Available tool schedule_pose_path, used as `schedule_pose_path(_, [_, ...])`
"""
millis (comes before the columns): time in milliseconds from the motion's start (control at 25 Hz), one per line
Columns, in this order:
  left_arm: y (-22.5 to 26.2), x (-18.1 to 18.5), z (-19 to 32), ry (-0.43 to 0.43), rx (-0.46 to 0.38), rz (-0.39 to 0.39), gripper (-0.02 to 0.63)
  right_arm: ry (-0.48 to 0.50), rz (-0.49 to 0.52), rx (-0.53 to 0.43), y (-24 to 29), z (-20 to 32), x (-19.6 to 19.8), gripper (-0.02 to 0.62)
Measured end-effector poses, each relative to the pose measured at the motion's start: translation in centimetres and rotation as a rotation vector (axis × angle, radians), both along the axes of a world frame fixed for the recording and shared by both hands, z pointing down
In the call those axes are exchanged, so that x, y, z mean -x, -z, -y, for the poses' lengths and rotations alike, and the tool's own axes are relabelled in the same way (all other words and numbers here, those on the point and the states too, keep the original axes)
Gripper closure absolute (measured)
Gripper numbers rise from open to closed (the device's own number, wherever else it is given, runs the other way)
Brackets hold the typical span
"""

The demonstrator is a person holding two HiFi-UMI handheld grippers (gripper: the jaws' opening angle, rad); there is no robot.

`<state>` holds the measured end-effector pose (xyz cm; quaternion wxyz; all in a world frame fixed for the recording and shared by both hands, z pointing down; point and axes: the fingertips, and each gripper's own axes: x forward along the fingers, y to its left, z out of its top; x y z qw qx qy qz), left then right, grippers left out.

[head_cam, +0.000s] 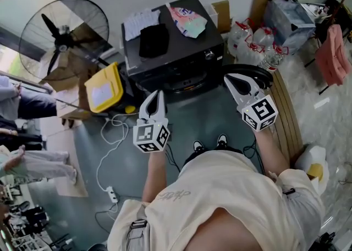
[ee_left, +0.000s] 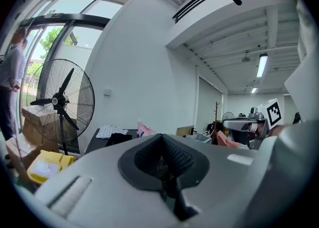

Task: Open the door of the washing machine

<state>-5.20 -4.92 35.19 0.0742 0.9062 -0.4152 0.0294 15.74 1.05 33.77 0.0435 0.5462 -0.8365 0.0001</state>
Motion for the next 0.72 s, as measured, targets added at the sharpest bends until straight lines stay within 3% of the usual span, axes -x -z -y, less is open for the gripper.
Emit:
schedule_pose_path(280, [-0.9,0.0,-0.4,0.000,0.025,-0.005,0.589,-0.009,0.045,0.012,-0.4,-0.4,-0.4,0.594])
schedule_pose_path(720, [-1.4,0.4,-0.8,-0.007,0.031,-0.016,0.589,-0.018,0.027,0.017,-0.6,-1.1,0.3,0.594])
